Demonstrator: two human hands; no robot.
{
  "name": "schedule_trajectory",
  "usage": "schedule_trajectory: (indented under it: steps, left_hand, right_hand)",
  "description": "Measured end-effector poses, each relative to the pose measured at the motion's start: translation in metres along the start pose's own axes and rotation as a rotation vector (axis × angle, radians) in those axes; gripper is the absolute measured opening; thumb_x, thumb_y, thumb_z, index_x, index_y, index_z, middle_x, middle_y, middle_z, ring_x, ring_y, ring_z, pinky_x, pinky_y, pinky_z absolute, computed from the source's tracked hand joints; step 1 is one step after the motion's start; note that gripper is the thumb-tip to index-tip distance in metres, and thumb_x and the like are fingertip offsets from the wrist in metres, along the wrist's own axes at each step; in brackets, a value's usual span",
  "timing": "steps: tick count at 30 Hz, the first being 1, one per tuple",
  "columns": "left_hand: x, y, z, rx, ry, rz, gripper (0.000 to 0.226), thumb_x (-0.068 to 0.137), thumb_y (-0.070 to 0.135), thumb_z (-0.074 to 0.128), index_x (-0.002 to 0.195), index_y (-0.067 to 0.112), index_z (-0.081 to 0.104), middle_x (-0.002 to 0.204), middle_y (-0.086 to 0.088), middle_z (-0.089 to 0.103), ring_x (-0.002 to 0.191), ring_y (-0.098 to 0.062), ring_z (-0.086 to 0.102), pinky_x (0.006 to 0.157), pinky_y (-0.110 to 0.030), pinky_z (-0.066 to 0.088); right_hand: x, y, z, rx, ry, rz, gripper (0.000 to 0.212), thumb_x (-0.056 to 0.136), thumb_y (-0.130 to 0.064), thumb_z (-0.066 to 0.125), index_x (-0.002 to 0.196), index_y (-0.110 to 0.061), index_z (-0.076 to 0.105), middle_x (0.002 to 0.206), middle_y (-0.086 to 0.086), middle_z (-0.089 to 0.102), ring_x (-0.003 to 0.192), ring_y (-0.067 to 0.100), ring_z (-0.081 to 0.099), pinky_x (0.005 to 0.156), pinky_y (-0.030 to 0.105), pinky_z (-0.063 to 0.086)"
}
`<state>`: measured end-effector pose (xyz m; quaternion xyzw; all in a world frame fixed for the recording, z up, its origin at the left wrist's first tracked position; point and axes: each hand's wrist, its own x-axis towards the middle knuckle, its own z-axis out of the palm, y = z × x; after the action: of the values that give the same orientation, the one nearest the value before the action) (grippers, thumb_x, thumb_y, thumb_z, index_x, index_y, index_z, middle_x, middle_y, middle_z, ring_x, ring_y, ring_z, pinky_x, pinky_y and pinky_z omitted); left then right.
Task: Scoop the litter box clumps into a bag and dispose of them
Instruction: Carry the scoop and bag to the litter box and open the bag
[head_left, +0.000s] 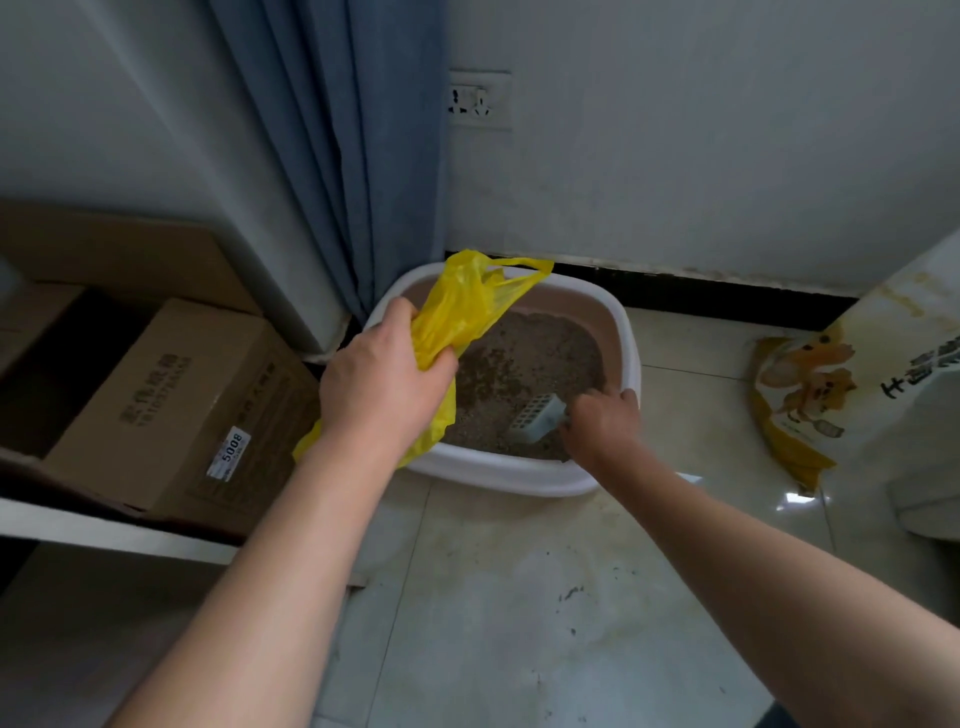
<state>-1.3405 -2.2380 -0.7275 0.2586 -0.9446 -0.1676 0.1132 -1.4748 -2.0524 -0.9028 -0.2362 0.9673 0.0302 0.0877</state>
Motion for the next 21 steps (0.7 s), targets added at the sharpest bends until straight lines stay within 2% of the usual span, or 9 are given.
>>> schedule_trajectory:
  steps: [2, 5, 10, 14, 18, 21]
  left_hand:
    - [-0.002, 0.000, 0.001, -0.032, -0.014, 0.000, 0.038, 0.089, 0.048, 0.061, 0.112, 0.020, 0.049, 0.098, -0.011, 0.065, 0.092, -0.039, 0.062, 0.066, -0.035, 0.036]
    - [-0.004, 0.003, 0.005, -0.047, -0.043, 0.023, 0.037, 0.088, 0.048, 0.061, 0.110, 0.022, 0.050, 0.086, -0.002, 0.053, 0.089, -0.036, 0.061, 0.066, -0.034, 0.035]
    - [-0.005, 0.004, 0.004, -0.038, -0.023, 0.049, 0.036, 0.090, 0.046, 0.061, 0.112, 0.020, 0.051, 0.087, 0.004, 0.046, 0.090, -0.033, 0.058, 0.067, -0.034, 0.034]
    - [-0.006, 0.008, 0.003, -0.036, -0.010, 0.058, 0.036, 0.090, 0.046, 0.060, 0.113, 0.020, 0.050, 0.087, 0.005, 0.045, 0.080, -0.024, 0.044, 0.067, -0.035, 0.033]
    - [-0.005, 0.010, 0.005, -0.034, -0.017, 0.052, 0.037, 0.090, 0.047, 0.060, 0.114, 0.021, 0.050, 0.088, 0.004, 0.046, 0.090, -0.033, 0.057, 0.067, -0.035, 0.035]
    - [-0.004, 0.012, 0.006, -0.053, -0.023, 0.054, 0.036, 0.089, 0.048, 0.060, 0.112, 0.021, 0.050, 0.089, 0.004, 0.048, 0.092, -0.034, 0.059, 0.067, -0.035, 0.036]
  right_hand:
    - [0.002, 0.000, 0.003, -0.021, -0.021, 0.017, 0.020, 0.085, -0.032, 0.063, 0.100, -0.021, 0.069, 0.099, 0.000, 0.069, 0.103, 0.024, 0.055, 0.090, 0.038, 0.034]
    - [0.004, -0.001, 0.012, -0.030, -0.029, 0.038, 0.020, 0.084, -0.032, 0.062, 0.099, -0.021, 0.069, 0.097, -0.001, 0.070, 0.098, 0.023, 0.058, 0.088, 0.038, 0.034]
    - [0.005, -0.008, 0.028, -0.026, -0.050, 0.072, 0.018, 0.087, -0.032, 0.059, 0.098, -0.022, 0.069, 0.096, 0.000, 0.071, 0.097, 0.024, 0.060, 0.091, 0.039, 0.034]
    - [0.007, -0.008, 0.032, -0.029, -0.058, 0.079, 0.019, 0.085, -0.039, 0.063, 0.095, -0.024, 0.068, 0.091, -0.001, 0.071, 0.093, 0.023, 0.060, 0.085, 0.038, 0.033]
    - [0.006, -0.005, 0.032, -0.014, -0.051, 0.066, 0.023, 0.085, -0.044, 0.061, 0.094, -0.024, 0.069, 0.087, -0.002, 0.070, 0.082, 0.022, 0.057, 0.077, 0.036, 0.028]
    - [0.004, -0.005, 0.022, 0.082, 0.001, 0.065, 0.023, 0.087, -0.043, 0.057, 0.098, -0.024, 0.066, 0.093, 0.001, 0.070, 0.088, 0.024, 0.062, 0.080, 0.037, 0.034]
